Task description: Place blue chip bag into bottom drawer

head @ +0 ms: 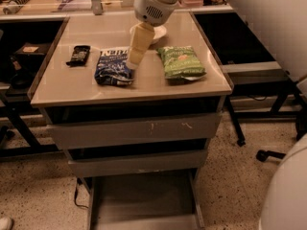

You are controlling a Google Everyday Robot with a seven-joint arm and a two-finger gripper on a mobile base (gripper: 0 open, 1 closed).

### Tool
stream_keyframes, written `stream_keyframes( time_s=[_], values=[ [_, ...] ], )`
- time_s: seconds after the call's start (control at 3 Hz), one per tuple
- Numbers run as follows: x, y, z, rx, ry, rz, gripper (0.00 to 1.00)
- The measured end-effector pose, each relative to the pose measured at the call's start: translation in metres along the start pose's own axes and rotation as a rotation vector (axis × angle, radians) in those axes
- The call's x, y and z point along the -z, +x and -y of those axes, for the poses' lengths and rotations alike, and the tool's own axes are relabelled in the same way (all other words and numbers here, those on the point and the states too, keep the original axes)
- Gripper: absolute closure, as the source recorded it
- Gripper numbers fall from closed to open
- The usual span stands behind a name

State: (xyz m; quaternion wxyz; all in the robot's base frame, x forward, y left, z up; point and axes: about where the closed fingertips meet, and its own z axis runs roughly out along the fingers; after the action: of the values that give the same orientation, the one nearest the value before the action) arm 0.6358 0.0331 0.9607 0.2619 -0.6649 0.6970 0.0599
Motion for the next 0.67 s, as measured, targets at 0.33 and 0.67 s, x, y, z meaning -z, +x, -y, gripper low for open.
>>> stream_keyframes(
  time_s=[0.33, 0.67],
  values=[
    [-0.033, -0.021, -0.001, -0.008, -0.042, 0.018, 0.00],
    [-0.066, -0.039, -0.007, -0.001, -0.121, 0.047, 0.00]
  ],
)
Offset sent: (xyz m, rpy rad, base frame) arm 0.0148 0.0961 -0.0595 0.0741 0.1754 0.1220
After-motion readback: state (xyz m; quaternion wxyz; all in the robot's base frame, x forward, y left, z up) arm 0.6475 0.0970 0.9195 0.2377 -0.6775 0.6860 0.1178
